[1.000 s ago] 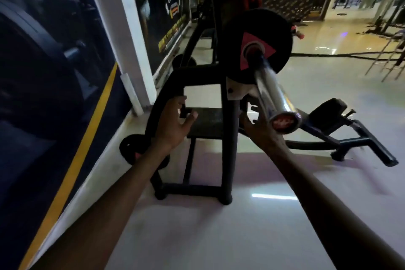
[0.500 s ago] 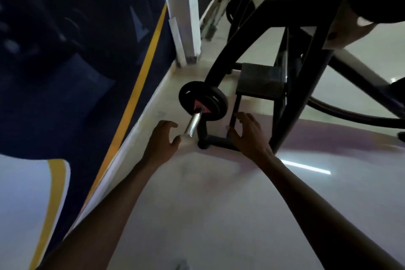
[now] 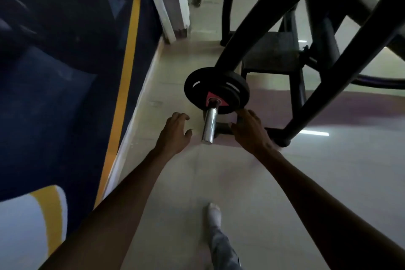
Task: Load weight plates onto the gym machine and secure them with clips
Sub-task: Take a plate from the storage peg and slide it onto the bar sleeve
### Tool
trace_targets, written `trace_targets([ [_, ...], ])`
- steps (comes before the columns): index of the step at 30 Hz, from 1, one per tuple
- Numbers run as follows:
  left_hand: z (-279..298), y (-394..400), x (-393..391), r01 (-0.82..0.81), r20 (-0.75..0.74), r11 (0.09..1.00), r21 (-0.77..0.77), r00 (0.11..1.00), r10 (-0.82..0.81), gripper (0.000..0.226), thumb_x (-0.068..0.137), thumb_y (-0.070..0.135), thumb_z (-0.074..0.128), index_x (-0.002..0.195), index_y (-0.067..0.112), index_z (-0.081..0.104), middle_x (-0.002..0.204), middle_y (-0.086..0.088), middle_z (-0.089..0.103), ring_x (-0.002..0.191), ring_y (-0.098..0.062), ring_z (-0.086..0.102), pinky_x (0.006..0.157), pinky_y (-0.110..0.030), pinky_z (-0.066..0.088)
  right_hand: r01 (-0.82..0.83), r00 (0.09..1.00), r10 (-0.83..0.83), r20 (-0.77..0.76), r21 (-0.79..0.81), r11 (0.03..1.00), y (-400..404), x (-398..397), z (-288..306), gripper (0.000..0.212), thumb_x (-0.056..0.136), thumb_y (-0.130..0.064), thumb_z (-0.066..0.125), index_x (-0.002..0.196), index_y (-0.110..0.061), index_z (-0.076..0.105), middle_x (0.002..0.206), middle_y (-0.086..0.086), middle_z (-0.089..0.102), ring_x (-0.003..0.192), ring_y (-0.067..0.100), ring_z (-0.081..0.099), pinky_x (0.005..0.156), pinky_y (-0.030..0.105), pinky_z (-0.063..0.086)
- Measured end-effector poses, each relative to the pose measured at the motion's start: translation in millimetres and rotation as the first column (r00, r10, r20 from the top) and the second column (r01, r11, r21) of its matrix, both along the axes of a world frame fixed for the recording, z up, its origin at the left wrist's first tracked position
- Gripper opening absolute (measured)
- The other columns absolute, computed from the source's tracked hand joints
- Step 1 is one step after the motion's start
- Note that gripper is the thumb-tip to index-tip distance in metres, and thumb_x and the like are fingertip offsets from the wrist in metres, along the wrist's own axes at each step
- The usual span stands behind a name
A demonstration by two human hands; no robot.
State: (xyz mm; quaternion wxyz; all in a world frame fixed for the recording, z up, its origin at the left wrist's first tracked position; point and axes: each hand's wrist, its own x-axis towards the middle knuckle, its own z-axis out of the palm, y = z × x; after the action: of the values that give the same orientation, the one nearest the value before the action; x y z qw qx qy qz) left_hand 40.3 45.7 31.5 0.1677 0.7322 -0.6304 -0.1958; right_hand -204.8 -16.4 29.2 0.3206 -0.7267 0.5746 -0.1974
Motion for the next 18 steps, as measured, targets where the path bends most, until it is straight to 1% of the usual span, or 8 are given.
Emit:
trace_targets([
  [2,-17.1,-36.1,8.6,0.019,-0.011,1.0,0.019,1.0,-0.019,0.046,0.094,0.018,0.071,0.135,0.005,0.056,0.138,-0.014,0.054,0.128,-0.034,0.054,0.099,-0.047,0.051,-0.009,1.0,0.009,0.001,-0.003,1.0,-31.3,9.1,-22.7,0.052,0.094,-0.024,0.066,0.142,-0.021,0.045,0.136,0.01,0.052,0.098,0.015,0.054,0.064,0.017,0.041],
  [4,-35.4,-70.5,17.0,0.035,-0.025,0.998,0.043,0.999,-0.034,0.048,0.094,0.019,0.07,0.137,0.005,0.054,0.138,-0.016,0.053,0.127,-0.035,0.054,0.1,-0.046,0.05,-0.013,1.0,0.013,0.024,-0.01,1.0,-61.3,18.2,-42.5,0.051,0.094,-0.023,0.066,0.14,-0.021,0.045,0.131,0.01,0.053,0.097,0.017,0.058,0.066,0.023,0.052],
  [6,-52.8,-103.4,23.8,0.052,-0.05,0.996,0.067,0.998,-0.049,0.053,0.094,0.019,0.07,0.141,0.006,0.049,0.139,-0.017,0.051,0.128,-0.036,0.053,0.101,-0.047,0.049,0.009,0.999,-0.007,0.049,-0.039,0.999,-87.9,26.6,-61.0,0.048,0.094,-0.019,0.065,0.137,-0.021,0.046,0.132,0.01,0.052,0.104,0.021,0.06,0.074,0.029,0.057],
  [10,-79.8,-156.5,33.9,0.013,-0.142,0.999,0.05,0.99,-0.006,0.066,0.091,0.013,0.072,0.148,0.005,0.041,0.141,-0.019,0.05,0.13,-0.036,0.051,0.106,-0.048,0.046,0.071,0.992,-0.06,0.113,-0.097,0.993,-123.3,42.2,-93.8,0.059,0.092,-0.013,0.066,0.144,-0.018,0.038,0.144,0.013,0.04,0.124,0.032,0.051,0.093,0.035,0.052],
  [12,-89.1,-170.3,36.7,-0.017,-0.167,1.0,0.022,0.986,0.02,0.07,0.088,0.012,0.074,0.148,0.005,0.04,0.139,-0.019,0.05,0.129,-0.036,0.052,0.105,-0.047,0.047,0.133,0.984,-0.121,0.132,-0.084,0.988,-130.2,45.7,-105.0,0.066,0.091,-0.013,0.067,0.148,-0.017,0.033,0.151,0.011,0.032,0.13,0.031,0.048,0.094,0.03,0.048],
  [15,-99.5,-176.9,39.6,-0.03,-0.216,1.0,-0.009,0.976,0.027,0.076,0.085,0.01,0.078,0.149,0.005,0.037,0.138,-0.016,0.049,0.129,-0.029,0.051,0.097,-0.026,0.042,0.191,0.972,-0.171,0.164,-0.118,0.974,-132.1,47.3,-114.8,0.072,0.087,-0.008,0.069,0.149,-0.013,0.033,0.153,0.011,0.03,0.124,0.023,0.052,0.088,0.02,0.05],
  [16,-102.4,-177.8,40.6,-0.032,-0.231,0.999,-0.02,0.973,0.026,0.078,0.084,0.009,0.08,0.149,0.006,0.037,0.138,-0.015,0.049,0.128,-0.025,0.052,0.094,-0.02,0.039,0.199,0.97,-0.174,0.17,-0.141,0.97,-131.3,47.8,-116.5,0.072,0.087,-0.007,0.069,0.149,-0.011,0.034,0.151,0.013,0.032,0.121,0.018,0.052,0.086,0.015,0.05],
  [18,-108.7,-179.7,43.5,-0.039,-0.252,0.998,-0.049,0.967,0.025,0.081,0.081,0.01,0.083,0.149,0.006,0.038,0.135,-0.014,0.05,0.125,-0.024,0.053,0.092,-0.016,0.038,0.225,0.963,-0.192,0.188,-0.17,0.959,-130.7,49.4,-118.6,0.072,0.085,-0.003,0.07,0.148,-0.005,0.035,0.148,0.017,0.035,0.112,0.0,0.046,0.081,0.003,0.048],
])
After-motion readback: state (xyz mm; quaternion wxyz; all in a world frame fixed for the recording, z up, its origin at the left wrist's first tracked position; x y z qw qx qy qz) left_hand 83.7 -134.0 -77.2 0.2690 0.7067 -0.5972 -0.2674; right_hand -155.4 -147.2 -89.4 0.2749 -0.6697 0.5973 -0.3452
